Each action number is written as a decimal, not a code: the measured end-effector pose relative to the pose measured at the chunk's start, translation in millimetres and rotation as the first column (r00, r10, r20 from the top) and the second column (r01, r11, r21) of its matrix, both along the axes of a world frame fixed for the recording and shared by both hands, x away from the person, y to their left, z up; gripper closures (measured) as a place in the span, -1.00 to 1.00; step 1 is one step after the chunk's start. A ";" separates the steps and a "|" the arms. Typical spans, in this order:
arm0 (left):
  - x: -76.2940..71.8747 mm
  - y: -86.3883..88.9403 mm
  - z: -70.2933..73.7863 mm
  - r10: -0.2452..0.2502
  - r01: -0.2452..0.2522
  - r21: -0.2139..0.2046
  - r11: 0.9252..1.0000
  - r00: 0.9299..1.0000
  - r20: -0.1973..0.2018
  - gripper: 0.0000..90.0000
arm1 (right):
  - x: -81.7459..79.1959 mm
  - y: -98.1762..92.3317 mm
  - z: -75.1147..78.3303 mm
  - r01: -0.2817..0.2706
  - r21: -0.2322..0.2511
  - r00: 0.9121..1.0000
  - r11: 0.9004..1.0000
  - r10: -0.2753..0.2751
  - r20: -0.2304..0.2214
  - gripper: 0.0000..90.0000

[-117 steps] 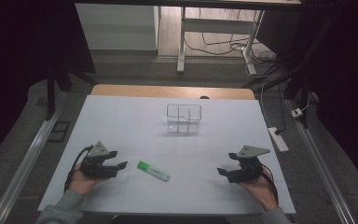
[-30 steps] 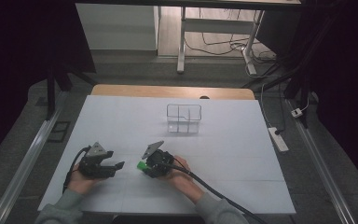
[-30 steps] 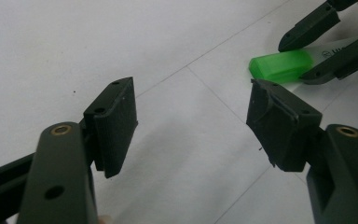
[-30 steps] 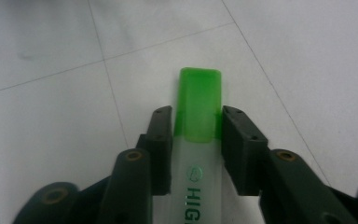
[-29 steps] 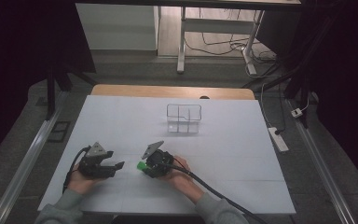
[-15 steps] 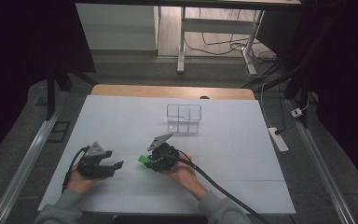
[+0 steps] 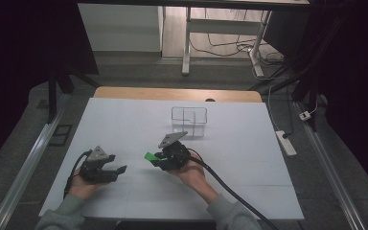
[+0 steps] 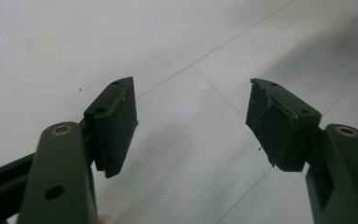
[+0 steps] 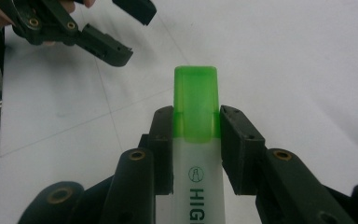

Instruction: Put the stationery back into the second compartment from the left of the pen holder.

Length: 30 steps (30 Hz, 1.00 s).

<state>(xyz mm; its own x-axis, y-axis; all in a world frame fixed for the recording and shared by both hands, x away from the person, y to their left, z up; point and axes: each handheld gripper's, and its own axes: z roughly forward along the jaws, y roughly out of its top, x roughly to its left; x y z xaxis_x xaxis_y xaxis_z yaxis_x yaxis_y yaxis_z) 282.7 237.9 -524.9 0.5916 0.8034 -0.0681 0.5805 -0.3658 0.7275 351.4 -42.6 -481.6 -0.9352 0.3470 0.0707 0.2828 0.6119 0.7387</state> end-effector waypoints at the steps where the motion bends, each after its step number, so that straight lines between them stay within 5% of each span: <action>1: 0.0 0.0 0.0 0.000 0.000 0.001 1.000 1.000 0.000 -0.27 | 0.4 -1.6 2.0 0.004 0.004 1.000 1.000 -0.004 0.003 0.48; 10: 0.0 1.8 0.9 0.008 -0.008 -0.001 1.000 1.000 0.006 -0.27 | 4.9 -16.7 20.3 0.040 0.069 0.998 0.997 -0.043 0.036 0.48; 30: -0.3 0.7 0.2 0.005 -0.005 0.004 1.000 1.000 0.003 -0.28 | 18.7 -46.4 40.6 0.116 0.129 0.989 0.985 -0.126 0.073 0.48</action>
